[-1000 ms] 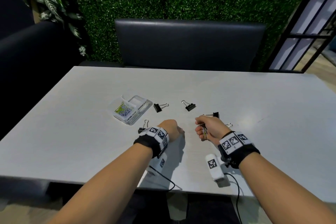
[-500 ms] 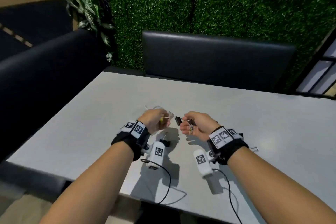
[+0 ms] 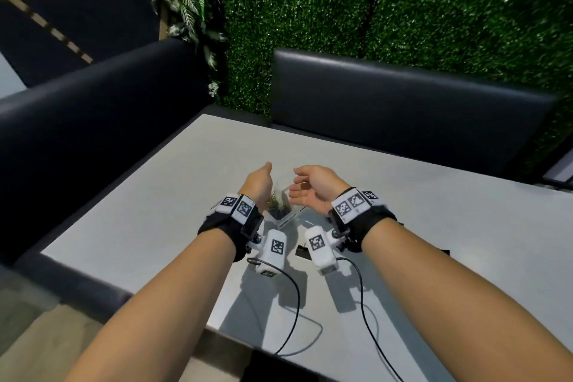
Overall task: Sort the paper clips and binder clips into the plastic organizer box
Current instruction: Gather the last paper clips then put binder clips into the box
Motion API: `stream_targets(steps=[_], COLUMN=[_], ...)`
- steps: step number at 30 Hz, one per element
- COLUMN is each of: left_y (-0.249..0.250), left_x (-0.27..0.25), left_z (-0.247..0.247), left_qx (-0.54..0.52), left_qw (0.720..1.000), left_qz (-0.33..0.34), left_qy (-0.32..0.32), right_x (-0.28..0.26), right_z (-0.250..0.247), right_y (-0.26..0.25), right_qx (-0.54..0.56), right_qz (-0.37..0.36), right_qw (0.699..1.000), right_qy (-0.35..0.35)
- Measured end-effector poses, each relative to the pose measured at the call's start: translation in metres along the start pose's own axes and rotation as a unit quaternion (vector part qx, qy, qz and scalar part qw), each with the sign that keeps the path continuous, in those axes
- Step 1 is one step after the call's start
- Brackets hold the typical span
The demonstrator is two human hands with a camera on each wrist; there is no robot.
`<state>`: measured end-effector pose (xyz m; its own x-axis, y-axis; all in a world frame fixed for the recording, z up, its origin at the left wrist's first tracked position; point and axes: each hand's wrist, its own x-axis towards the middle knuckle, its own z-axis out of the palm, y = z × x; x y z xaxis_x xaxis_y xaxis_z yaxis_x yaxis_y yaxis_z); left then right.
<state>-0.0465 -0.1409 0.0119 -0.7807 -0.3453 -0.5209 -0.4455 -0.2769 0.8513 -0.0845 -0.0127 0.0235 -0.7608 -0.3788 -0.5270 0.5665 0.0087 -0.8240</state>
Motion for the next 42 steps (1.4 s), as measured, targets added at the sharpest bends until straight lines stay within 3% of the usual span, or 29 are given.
stream_targets(steps=[4,7,8,10,12,13,19,21,23,26,29,32,36,39,42], left_y=[-0.011,-0.031,-0.041,-0.061,-0.080,-0.087,-0.091,-0.086,-0.082,-0.072,-0.040,0.002,0.026,0.016,0.008], left_x=[-0.029,-0.048,-0.053,-0.059,-0.056,-0.051,-0.027,-0.029,-0.037,-0.054,-0.056,-0.030,0.020,0.043,0.051], left_z=[0.005,0.015,0.020,0.029,0.036,0.039,0.049,0.049,0.049,0.046,0.042,0.036,0.033,0.030,0.022], left_qx=[0.076,0.206,0.297,0.495,0.614,0.645,0.696,0.690,0.671,0.618,0.532,0.467,0.486,0.527,0.496], left_qw=[0.995,0.971,0.943,0.847,0.763,0.738,0.680,0.681,0.702,0.750,0.814,0.851,0.843,0.825,0.839], left_qz=[0.057,0.093,0.122,0.171,0.188,0.187,0.228,0.240,0.230,0.225,0.223,0.237,0.231,0.206,0.221], left_qy=[-0.034,-0.078,-0.094,-0.095,-0.075,-0.067,-0.037,-0.045,-0.062,-0.076,-0.067,-0.025,0.013,0.009,0.038], right_x=[-0.016,-0.029,-0.032,-0.033,-0.031,-0.029,0.001,0.007,0.012,0.012,0.009,0.003,0.004,0.012,0.024], right_z=[-0.026,-0.063,-0.078,-0.104,-0.118,-0.120,-0.090,-0.081,-0.081,-0.086,-0.097,-0.103,-0.099,-0.085,-0.065], right_y=[0.001,0.010,0.015,0.028,0.039,0.043,0.047,0.044,0.043,0.040,0.042,0.044,0.033,0.018,0.006], right_qx=[0.003,-0.101,-0.165,-0.315,-0.431,-0.462,-0.632,-0.691,-0.728,-0.735,-0.717,-0.675,-0.580,-0.551,-0.548], right_qz=[-0.046,-0.096,-0.109,-0.128,-0.114,-0.107,-0.094,-0.083,-0.080,-0.100,-0.109,-0.100,-0.120,-0.165,-0.181], right_qw=[0.999,0.988,0.975,0.923,0.866,0.851,0.757,0.713,0.679,0.668,0.685,0.724,0.795,0.809,0.810], right_qy=[0.016,0.069,0.100,0.178,0.225,0.226,0.138,0.084,0.053,0.054,0.071,0.100,0.129,0.120,0.103])
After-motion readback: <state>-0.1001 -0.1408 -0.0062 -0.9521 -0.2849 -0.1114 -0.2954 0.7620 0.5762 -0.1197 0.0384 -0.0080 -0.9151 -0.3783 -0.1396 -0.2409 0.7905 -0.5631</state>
